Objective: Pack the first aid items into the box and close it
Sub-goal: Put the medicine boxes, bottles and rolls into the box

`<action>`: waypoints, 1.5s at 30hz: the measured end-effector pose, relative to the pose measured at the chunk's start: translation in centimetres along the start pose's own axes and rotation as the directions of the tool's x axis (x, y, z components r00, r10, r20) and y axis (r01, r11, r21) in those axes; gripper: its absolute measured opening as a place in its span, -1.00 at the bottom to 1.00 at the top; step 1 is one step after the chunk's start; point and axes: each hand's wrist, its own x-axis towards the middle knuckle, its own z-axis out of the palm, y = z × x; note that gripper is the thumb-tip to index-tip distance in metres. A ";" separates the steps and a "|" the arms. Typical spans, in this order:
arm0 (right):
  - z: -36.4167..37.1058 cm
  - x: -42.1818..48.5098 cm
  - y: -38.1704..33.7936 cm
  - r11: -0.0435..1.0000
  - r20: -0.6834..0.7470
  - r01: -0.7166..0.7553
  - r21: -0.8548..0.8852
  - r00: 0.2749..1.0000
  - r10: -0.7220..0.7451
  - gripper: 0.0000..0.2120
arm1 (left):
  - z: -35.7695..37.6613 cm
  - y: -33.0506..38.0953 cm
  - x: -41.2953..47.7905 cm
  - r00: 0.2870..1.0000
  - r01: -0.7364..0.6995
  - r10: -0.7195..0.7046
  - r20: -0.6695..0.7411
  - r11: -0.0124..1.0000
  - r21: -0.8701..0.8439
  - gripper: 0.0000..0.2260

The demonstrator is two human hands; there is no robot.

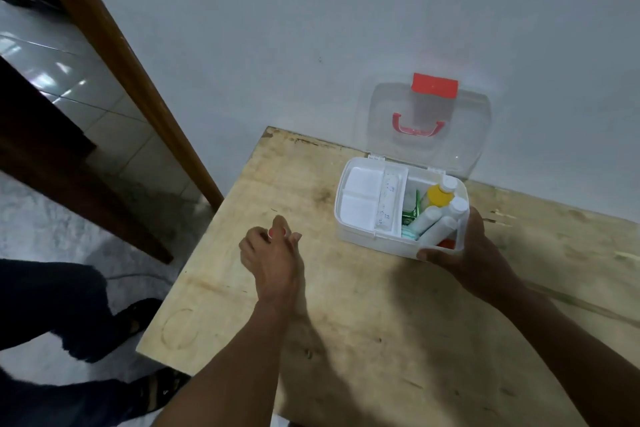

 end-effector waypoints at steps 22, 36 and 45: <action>-0.4 -0.5 -1.5 0.989 -0.014 0.063 0.132 0.998 -0.062 0.01 | -3.6 15.4 6.2 0.873 -0.384 0.403 0.273 0.915 -0.124 -0.66; -0.2 0.0 -0.9 0.995 -0.019 0.054 0.085 0.998 -0.053 0.14 | -0.8 14.9 8.0 0.802 -0.477 0.383 0.458 0.872 0.106 -0.57; -0.5 -0.2 -1.7 0.994 0.006 0.045 0.100 0.999 -0.045 -0.08 | -1.3 14.1 6.5 0.842 -0.459 0.415 0.345 0.887 0.050 -0.36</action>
